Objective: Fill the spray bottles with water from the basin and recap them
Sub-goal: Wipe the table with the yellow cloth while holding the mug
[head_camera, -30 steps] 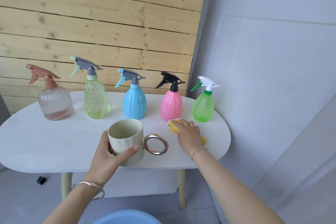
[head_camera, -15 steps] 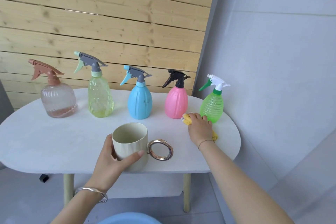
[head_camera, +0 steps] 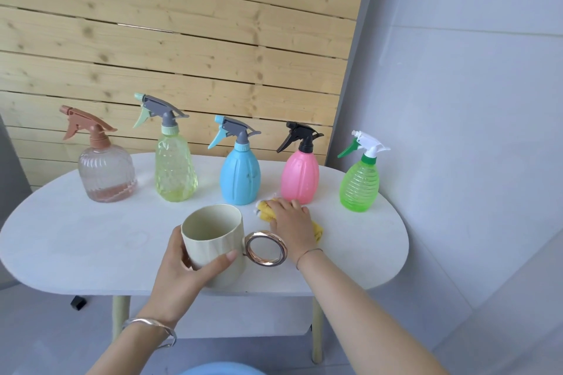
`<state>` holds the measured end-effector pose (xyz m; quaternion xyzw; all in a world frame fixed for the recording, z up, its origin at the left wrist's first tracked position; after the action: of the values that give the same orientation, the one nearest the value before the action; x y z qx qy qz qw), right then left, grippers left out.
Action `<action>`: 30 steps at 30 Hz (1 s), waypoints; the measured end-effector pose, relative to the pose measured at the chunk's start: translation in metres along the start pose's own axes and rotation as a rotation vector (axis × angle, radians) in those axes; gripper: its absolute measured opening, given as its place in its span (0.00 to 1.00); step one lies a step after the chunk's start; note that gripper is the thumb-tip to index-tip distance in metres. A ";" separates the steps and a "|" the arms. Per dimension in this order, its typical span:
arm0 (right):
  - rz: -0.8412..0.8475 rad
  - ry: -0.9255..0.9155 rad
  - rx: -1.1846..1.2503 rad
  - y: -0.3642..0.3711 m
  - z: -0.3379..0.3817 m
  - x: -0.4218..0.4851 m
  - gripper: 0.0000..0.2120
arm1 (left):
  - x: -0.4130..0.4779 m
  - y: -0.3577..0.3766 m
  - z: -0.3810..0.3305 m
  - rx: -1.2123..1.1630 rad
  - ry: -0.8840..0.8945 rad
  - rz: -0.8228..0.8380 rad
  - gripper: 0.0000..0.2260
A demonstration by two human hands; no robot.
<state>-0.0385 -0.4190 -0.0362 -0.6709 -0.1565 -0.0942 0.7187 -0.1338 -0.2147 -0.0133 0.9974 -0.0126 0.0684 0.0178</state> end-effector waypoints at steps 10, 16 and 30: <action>0.140 -0.044 0.115 -0.014 0.000 -0.026 0.22 | 0.001 -0.008 -0.003 -0.004 0.004 -0.021 0.36; 0.244 0.076 0.631 -0.042 -0.017 -0.047 0.27 | 0.011 -0.010 -0.004 -0.023 0.019 -0.029 0.35; -0.159 0.539 0.972 -0.013 -0.073 0.063 0.43 | 0.035 -0.003 0.008 -0.028 0.049 -0.078 0.35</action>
<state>0.0228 -0.4876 -0.0059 -0.2011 -0.0428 -0.2332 0.9505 -0.0983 -0.2126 -0.0166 0.9948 0.0259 0.0918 0.0348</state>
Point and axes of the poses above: each hand's wrist, its own x-axis towards the middle knuckle, its own y-axis out of the palm, z = x × y, the point moved 3 cm from there along x, towards the middle knuckle, and after that the axes turned 1 degree about z, right-handed, at the moved point
